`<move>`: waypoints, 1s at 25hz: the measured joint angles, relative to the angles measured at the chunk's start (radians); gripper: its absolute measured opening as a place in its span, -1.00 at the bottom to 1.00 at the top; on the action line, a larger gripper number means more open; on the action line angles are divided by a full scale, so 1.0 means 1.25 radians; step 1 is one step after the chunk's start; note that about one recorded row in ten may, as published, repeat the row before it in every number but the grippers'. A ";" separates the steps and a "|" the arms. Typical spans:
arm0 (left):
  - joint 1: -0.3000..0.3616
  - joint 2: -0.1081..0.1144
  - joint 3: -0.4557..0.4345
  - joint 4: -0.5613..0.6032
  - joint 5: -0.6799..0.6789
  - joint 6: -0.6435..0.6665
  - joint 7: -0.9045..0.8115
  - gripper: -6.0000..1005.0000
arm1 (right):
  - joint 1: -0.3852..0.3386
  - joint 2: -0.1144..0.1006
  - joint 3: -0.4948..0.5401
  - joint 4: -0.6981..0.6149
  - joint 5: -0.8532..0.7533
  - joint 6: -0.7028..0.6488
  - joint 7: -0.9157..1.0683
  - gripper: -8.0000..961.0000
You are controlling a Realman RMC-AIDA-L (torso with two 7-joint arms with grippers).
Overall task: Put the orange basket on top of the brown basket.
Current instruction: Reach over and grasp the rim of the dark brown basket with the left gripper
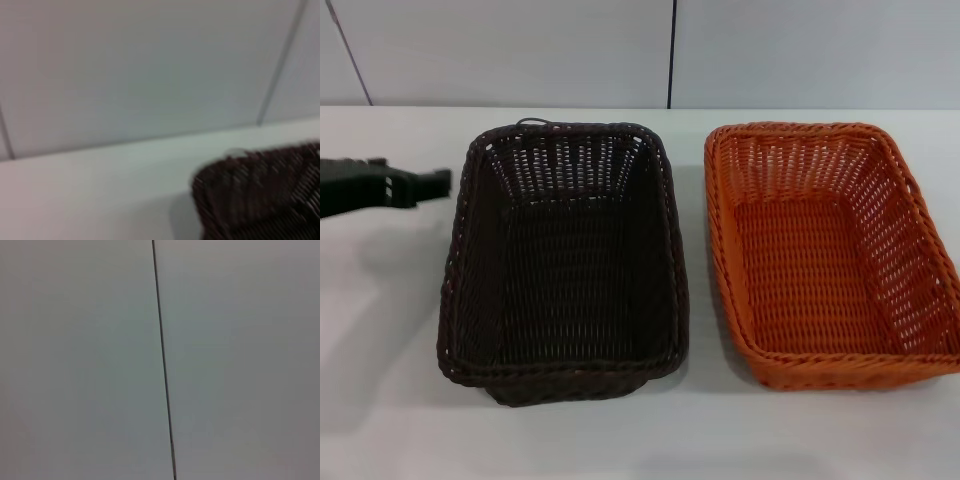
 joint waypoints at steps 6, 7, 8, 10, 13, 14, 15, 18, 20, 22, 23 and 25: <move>-0.030 -0.001 0.051 0.017 0.061 -0.050 -0.037 0.56 | 0.000 0.001 0.000 0.001 0.000 -0.004 0.000 0.41; -0.032 -0.002 0.062 0.020 0.077 -0.062 -0.048 0.56 | -0.001 0.001 0.000 0.001 0.000 -0.004 0.000 0.41; -0.033 -0.002 0.066 0.021 0.079 -0.065 -0.051 0.56 | -0.003 0.002 0.000 0.002 0.000 -0.004 0.000 0.41; -0.033 -0.001 0.071 0.025 0.079 -0.067 -0.056 0.56 | -0.005 0.002 0.000 0.002 0.000 -0.004 0.000 0.42; -0.033 -0.001 0.074 0.031 0.079 -0.068 -0.057 0.56 | -0.006 0.002 0.000 0.002 0.000 -0.004 0.000 0.42; -0.034 -0.002 0.075 0.042 0.079 -0.070 -0.057 0.56 | -0.006 0.002 0.000 0.002 0.000 -0.004 0.000 0.42; -0.036 -0.002 0.079 0.049 0.080 -0.069 -0.058 0.56 | -0.006 0.002 -0.001 0.002 0.000 -0.004 0.000 0.42; -0.039 -0.002 0.085 0.057 0.080 -0.066 -0.060 0.56 | -0.008 0.003 -0.005 0.003 0.000 -0.004 0.000 0.42; -0.056 -0.002 0.093 0.092 0.080 -0.063 -0.064 0.56 | -0.009 0.003 -0.006 0.003 0.000 -0.004 0.000 0.42; -0.072 -0.002 0.097 0.123 0.081 -0.061 -0.064 0.56 | -0.009 0.003 -0.007 0.003 0.000 -0.004 0.000 0.42; -0.072 -0.002 0.097 0.123 0.081 -0.061 -0.064 0.56 | -0.009 0.003 -0.008 0.003 0.000 -0.004 0.000 0.41; -0.082 -0.002 0.100 0.144 0.080 -0.052 -0.064 0.56 | -0.009 0.003 -0.009 0.003 0.000 -0.004 0.000 0.41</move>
